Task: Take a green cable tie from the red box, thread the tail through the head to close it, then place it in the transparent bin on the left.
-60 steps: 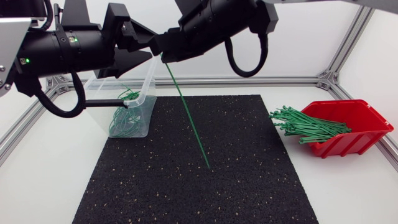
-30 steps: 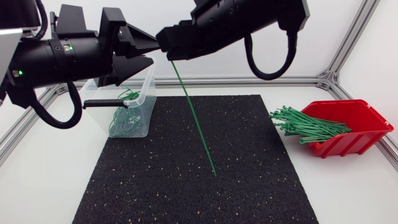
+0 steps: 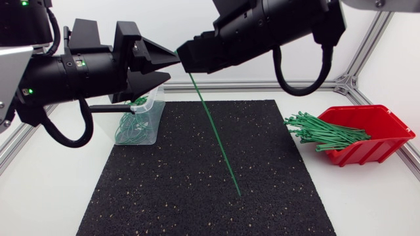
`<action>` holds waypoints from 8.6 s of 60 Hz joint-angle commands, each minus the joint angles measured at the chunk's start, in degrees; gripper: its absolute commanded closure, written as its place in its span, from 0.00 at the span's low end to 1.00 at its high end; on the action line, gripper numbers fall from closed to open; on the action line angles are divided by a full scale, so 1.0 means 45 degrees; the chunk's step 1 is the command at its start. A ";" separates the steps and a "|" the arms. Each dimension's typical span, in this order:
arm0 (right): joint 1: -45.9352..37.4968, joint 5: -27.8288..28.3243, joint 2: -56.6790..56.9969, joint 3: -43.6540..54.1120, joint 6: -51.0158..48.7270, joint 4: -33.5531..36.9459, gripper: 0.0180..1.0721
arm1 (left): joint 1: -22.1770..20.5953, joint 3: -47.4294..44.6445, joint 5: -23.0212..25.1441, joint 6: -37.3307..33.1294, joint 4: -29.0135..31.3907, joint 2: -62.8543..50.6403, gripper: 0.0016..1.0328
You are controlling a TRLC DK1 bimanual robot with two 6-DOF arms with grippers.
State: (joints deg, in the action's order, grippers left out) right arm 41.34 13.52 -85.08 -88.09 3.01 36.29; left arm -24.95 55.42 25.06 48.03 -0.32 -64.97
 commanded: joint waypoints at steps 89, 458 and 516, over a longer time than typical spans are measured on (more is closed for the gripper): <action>0.0598 -0.0367 -0.0625 0.0553 0.0367 -0.0917 0.95 | -0.0198 -0.0792 -0.0412 0.0694 -0.0496 0.0551 0.80; 0.8293 -0.8571 -0.5020 1.0338 -2.1195 -1.5721 0.61 | 0.2771 1.1337 0.7654 -1.9111 1.8781 -1.1344 0.97; 0.7903 -0.8668 -0.5527 1.0495 -2.2172 -1.7499 0.76 | 0.2751 1.1122 0.7674 -1.9619 1.9211 -1.1441 0.97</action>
State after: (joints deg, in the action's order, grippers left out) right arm 77.10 -25.34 -108.49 -41.76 -94.70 -40.86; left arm -12.25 106.17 59.48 -38.85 85.06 -114.50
